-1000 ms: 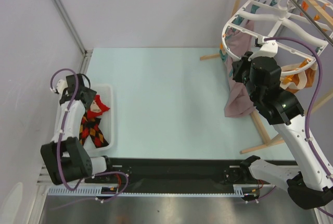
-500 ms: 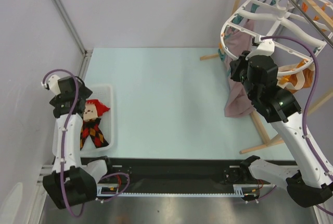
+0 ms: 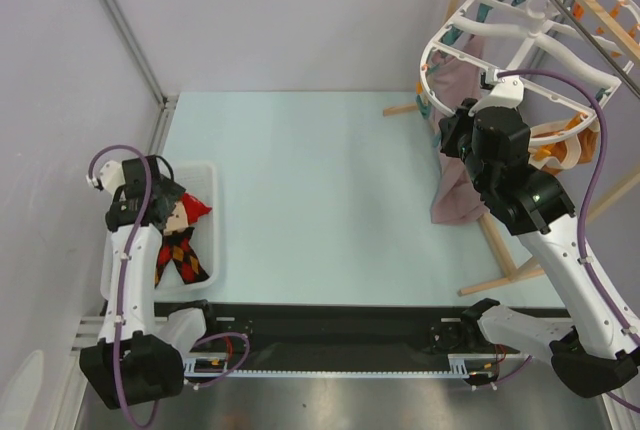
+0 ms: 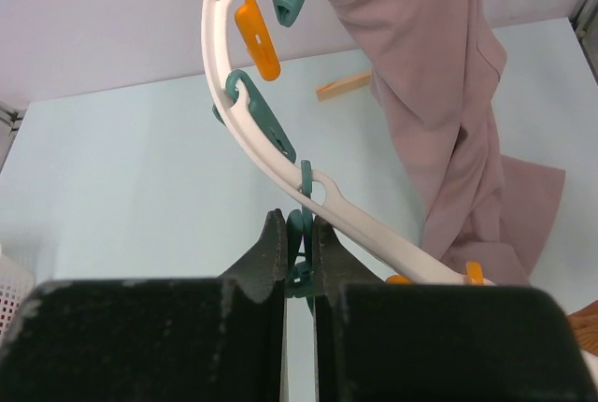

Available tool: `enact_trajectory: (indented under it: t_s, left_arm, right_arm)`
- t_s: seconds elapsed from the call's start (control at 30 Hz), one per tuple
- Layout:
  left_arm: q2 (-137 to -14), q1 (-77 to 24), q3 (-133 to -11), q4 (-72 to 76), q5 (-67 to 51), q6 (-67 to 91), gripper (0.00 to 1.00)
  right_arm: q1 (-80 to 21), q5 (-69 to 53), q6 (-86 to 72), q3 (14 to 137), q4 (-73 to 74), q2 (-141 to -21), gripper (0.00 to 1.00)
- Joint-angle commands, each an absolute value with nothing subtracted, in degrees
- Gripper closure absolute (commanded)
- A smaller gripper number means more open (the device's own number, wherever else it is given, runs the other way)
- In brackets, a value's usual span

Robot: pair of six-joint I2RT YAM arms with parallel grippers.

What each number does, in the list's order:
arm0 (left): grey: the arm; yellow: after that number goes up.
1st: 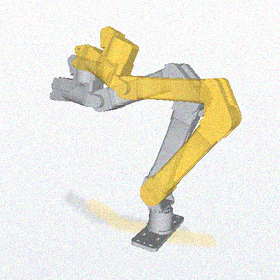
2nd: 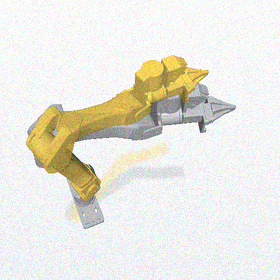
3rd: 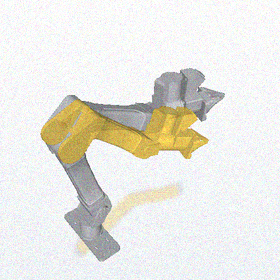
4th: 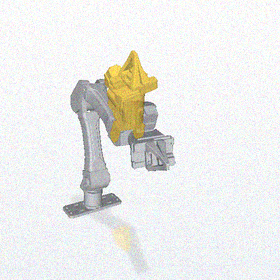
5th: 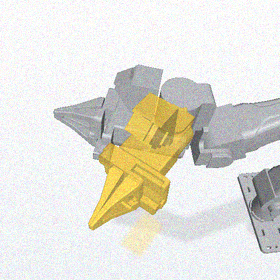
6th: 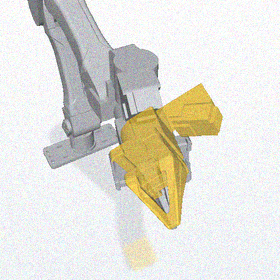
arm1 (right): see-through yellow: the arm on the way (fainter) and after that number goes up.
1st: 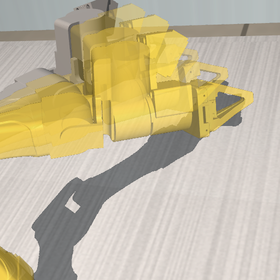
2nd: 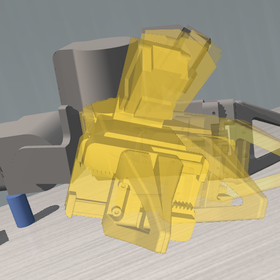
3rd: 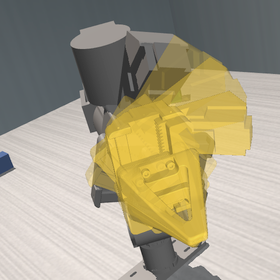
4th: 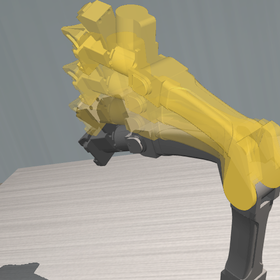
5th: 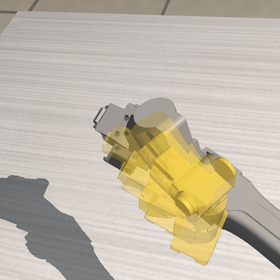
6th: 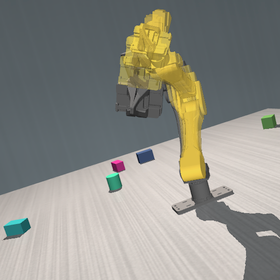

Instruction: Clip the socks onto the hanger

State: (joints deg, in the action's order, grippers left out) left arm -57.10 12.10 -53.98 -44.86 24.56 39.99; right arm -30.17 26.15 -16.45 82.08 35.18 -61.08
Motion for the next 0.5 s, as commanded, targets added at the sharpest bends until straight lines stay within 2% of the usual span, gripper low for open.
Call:
enact_trajectory:
  t_s: [0.0, 0.17, 0.3, 0.37, 0.47]
  left_arm:
    - [-54.32, 11.78, -54.67, -47.73, 18.38, 52.98, 0.13]
    - [-54.31, 12.65, -53.18, -49.12, 13.46, 74.68, 0.07]
    - [-52.92, 13.36, -49.23, -48.09, 8.89, 90.83, 0.19]
    - [-51.69, 14.76, -45.19, -45.71, 7.57, 93.68, 0.23]
    - [-49.14, 18.36, -40.10, -41.41, 4.93, 96.33, 0.36]
  right_arm:
    - [-31.46, 20.74, -16.08, 81.47, 37.79, -61.26, 1.00]
    - [-31.46, 20.74, -16.17, 81.83, 38.05, -61.35, 1.00]
    - [-31.38, 20.57, -16.26, 81.74, 38.06, -61.26, 1.00]
    - [-31.38, 20.57, -16.26, 81.91, 38.23, -61.35, 1.00]
    - [-31.38, 20.65, -15.73, 82.35, 38.41, -61.17, 1.00]
